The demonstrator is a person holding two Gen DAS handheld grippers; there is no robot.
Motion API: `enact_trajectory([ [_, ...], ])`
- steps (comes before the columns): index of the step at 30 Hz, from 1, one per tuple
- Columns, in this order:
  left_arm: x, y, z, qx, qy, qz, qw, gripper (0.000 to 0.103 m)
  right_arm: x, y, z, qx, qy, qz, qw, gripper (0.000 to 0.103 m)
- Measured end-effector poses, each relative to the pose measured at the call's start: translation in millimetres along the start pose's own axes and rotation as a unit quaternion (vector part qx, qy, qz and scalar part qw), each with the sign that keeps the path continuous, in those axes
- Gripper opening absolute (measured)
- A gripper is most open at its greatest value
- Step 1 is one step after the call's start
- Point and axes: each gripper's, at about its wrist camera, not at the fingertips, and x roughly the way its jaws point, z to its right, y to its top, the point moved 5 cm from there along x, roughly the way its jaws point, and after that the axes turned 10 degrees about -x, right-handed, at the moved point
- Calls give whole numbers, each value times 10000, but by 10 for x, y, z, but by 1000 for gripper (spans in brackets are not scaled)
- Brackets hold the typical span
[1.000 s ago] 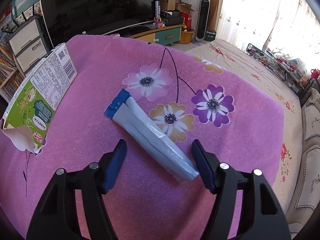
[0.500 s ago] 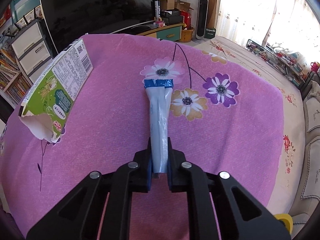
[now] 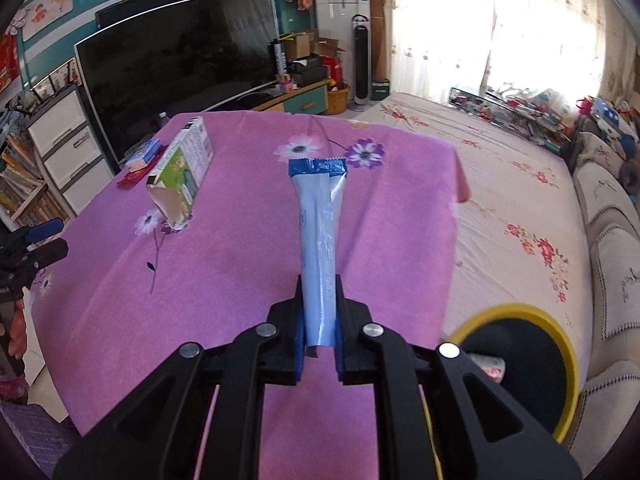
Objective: Collect trash
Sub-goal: 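Carry the toothpaste tube over the yellow bin and open the right gripper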
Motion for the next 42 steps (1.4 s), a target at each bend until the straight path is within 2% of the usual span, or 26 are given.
enact_trajectory([
  [3, -6, -21, 69, 33, -35, -5, 10000, 92, -211, -374, 337, 407, -511, -265, 9975, 12],
  [8, 52, -35, 172, 63, -29, -33, 10000, 92, -239, -1019, 964, 1113, -1191, -821, 9832, 12],
  [14, 103, -39, 341, 204, 63, -89, 9997, 92, -19, -1337, 1378, 1554, -1329, -1059, 9731, 12],
  [15, 111, -39, 371, 230, 80, -90, 9997, 92, 24, -1373, 1439, 1604, -1318, -1077, 9723, 15],
  [17, 133, -37, 423, 266, 106, -104, 9995, 92, 96, -1397, 1534, 1681, -1346, -1032, 9711, 23],
  [19, 162, -29, 463, 286, 142, -120, 9994, 92, 118, -1429, 1596, 1677, -1443, -962, 9705, 60],
  [21, 181, -18, 505, 308, 192, -126, 9993, 92, 86, -1431, 1609, 1647, -1540, -838, 9706, 62],
  [30, 392, 78, 626, 224, 436, -105, 9987, 92, -59, -1415, 1558, 1591, -1471, -596, 9744, 62],
  [42, 1100, 558, 581, -410, 1068, 83, 9934, 95, -95, -1383, 1532, 1529, -1271, -370, 9793, 63],
])
